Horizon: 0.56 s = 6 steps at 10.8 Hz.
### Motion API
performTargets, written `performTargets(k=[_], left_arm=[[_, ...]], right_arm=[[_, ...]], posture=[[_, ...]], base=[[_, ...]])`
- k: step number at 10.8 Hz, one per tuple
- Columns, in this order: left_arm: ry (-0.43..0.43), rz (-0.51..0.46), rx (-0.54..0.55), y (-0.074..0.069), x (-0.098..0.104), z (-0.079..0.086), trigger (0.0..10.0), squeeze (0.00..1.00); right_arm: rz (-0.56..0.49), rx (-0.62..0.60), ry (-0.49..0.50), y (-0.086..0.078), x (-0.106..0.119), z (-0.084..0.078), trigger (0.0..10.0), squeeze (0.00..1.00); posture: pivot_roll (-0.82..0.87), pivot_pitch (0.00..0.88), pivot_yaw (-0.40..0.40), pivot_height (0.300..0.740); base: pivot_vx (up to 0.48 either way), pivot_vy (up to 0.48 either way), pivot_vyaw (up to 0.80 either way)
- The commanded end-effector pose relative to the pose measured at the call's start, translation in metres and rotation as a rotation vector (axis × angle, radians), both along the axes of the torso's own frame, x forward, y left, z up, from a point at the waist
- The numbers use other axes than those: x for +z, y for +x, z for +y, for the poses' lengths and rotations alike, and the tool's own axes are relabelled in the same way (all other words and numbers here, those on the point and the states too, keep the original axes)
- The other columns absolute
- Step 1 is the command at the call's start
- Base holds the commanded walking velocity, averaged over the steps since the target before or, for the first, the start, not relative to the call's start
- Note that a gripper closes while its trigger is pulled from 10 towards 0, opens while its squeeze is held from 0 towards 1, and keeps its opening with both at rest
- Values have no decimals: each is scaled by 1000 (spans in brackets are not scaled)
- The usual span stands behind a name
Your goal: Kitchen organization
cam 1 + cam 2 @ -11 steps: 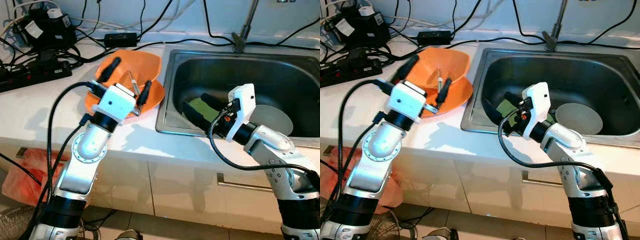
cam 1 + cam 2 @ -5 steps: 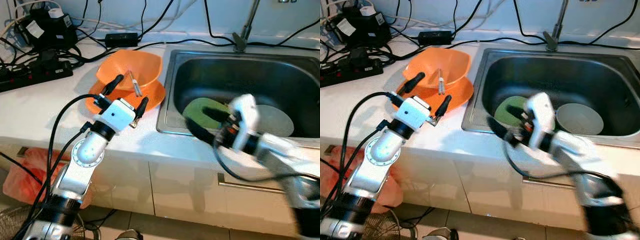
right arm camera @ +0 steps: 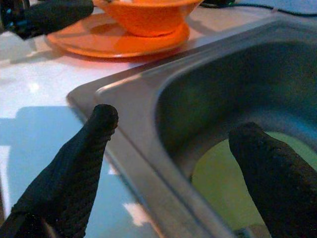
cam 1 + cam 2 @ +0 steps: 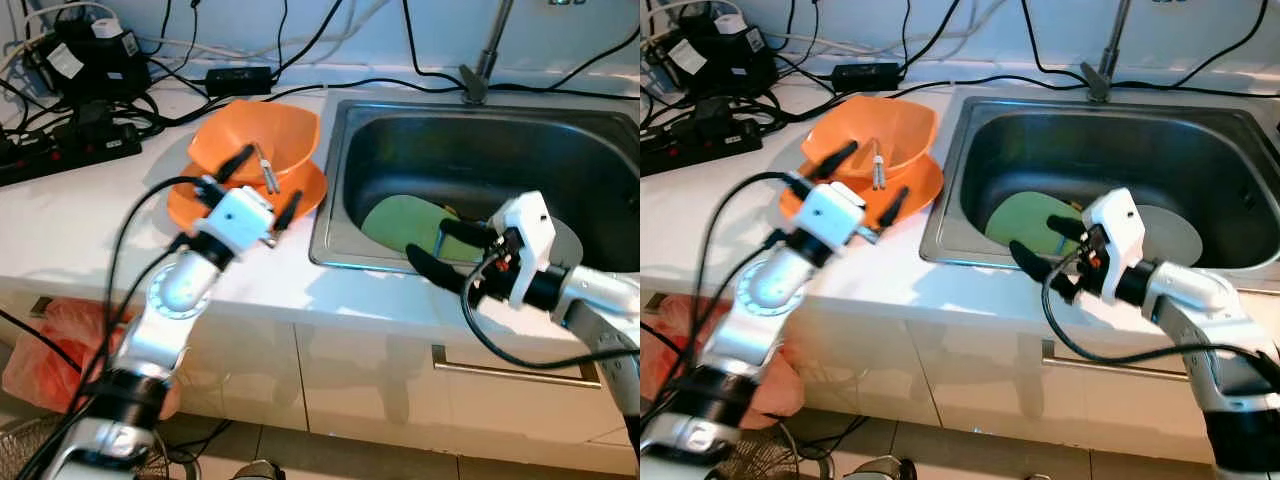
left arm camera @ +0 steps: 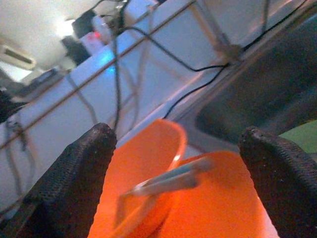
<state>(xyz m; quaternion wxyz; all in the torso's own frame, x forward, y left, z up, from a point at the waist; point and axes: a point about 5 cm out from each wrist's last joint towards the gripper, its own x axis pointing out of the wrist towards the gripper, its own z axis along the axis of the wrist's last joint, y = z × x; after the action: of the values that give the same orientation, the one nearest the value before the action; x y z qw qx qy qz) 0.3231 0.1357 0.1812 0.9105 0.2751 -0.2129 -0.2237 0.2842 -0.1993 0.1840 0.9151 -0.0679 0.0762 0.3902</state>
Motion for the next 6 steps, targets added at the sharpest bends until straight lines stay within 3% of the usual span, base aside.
performTargets(k=[1,2,3,4,5,6], left_arm=[[16,19,-45,2,-2,-5,10000,0],[19,30,-70,3,-3,-8,10000,0],[18,41,-85,4,-4,-9,5961,0],[15,45,-74,6,-4,-6,0,0],[11,34,-40,8,-4,0,0,0],[16,18,1,11,-2,7,4314,0]], right_arm=[[-22,42,-17,1,3,4,10000,0],[-25,59,-22,2,3,6,10000,0],[-30,70,-26,3,4,8,10000,0],[-41,62,-19,5,6,9,10000,0],[-50,54,-8,6,8,9,10000,0],[-55,51,4,4,9,11,10000,0]], posture=[[65,63,75,740],[65,59,75,740],[66,56,72,740],[65,56,69,740],[64,57,67,740],[62,58,64,740]], base=[[0,0,0],[0,0,0],[0,0,0],[0,0,0],[0,0,0],[0,0,0]])
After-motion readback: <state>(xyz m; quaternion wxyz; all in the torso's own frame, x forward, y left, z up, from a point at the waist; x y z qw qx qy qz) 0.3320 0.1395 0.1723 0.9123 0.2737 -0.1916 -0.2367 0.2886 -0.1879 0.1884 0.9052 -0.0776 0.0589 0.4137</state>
